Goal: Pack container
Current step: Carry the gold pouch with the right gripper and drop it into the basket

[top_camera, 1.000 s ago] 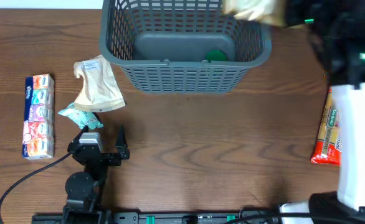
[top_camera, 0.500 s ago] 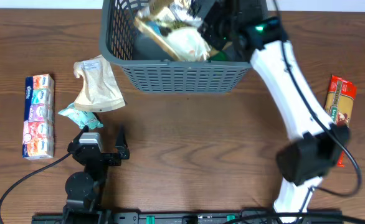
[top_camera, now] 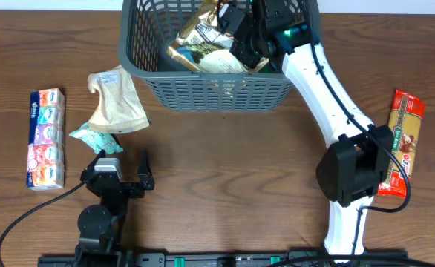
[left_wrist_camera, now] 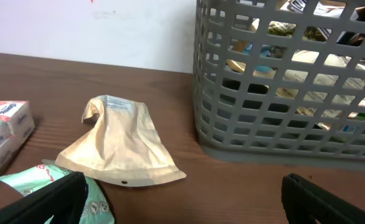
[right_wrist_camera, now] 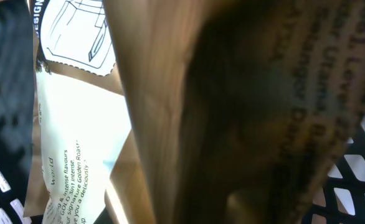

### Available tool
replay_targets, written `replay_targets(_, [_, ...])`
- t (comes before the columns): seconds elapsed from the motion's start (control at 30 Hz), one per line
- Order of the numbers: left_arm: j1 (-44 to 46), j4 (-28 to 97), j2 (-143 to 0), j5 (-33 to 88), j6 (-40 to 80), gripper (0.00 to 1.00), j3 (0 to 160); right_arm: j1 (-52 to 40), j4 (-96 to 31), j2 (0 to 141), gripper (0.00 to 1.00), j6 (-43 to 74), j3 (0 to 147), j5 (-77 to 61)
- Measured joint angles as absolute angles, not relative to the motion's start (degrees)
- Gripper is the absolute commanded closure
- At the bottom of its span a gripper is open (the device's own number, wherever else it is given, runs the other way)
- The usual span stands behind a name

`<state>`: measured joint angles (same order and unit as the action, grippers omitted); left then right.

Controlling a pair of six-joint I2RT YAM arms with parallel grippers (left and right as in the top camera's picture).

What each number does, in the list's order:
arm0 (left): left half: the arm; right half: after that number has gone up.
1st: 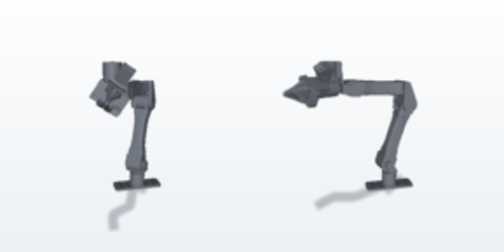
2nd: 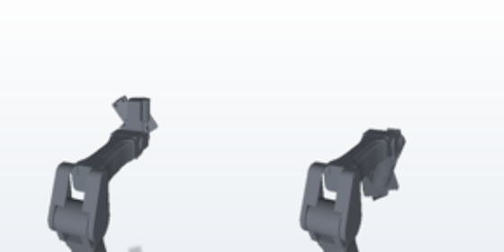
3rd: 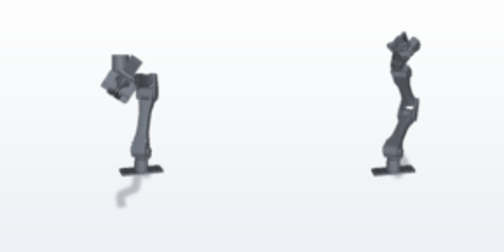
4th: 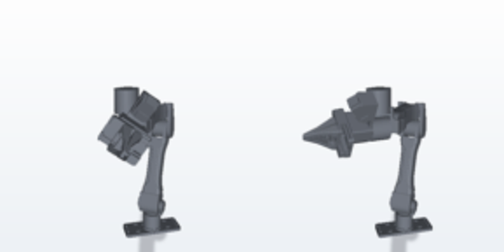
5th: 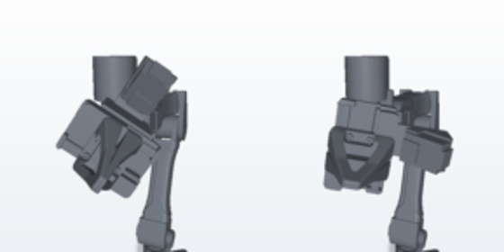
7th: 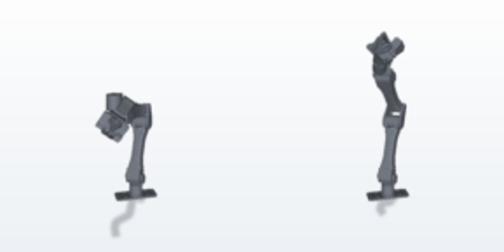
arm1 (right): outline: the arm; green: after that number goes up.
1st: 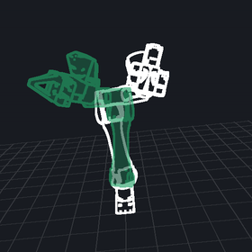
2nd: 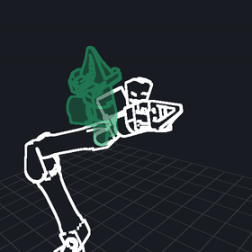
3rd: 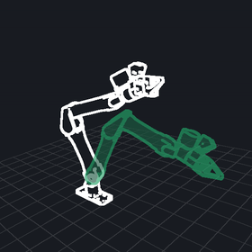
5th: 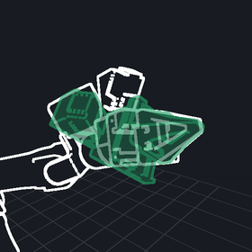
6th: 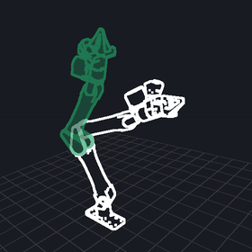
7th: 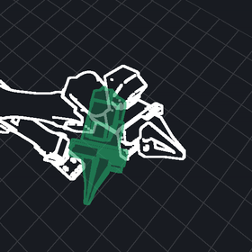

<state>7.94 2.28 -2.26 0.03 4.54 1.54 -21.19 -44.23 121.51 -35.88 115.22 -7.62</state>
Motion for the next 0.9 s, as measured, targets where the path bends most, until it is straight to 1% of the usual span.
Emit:
replay_targets(0.03, [7.9, 2.3, -2.3, 0.0, 4.5, 0.02, 1.5, -21.2, -44.4, 121.5, 0.30, -35.7, 115.2, -7.9])
replay_targets(0.07, [7.9, 2.3, -2.3, 0.0, 4.5, 0.01, 1.5, -21.2, -44.7, 121.6, 0.27, -35.7, 115.2, -8.2])
replay_targets(0.17, [7.9, 2.3, -2.3, 0.0, 4.5, 0.02, 1.5, -21.6, -45.4, 121.9, 0.24, -35.6, 115.2, -8.6])
replay_targets(0.4, [7.9, 2.3, -2.3, 0.0, 4.5, 0.02, 1.5, -21.6, -45.7, 121.8, 0.25, -33.7, 115.8, -8.5])
replay_targets(0.57, [7.9, 2.3, -2.3, 0.0, 4.6, 0.01, 1.5, -20.1, -49.4, 120.1, 0.24, -28.9, 122.2, -8.3])
replay_targets(0.73, [7.9, 2.3, -2.3, 0.0, 4.7, 0.02, 1.5, -13.6, -57.2, 115.2, 0.21, -18.9, 134.8, -7.1])
replay_targets(0.8, [7.9, 2.3, -2.3, 0.0, 4.7, 0.01, 1.5, -8.6, -63.0, 112.6, 0.16, -12.6, 139.5, -6.2])
replay_targets(0.9, [7.9, 2.3, -2.3, 0.0, 4.7, 0.01, 1.5, 1.1, -74.2, 109.4, 0.06, -2.8, 144.6, -4.6])
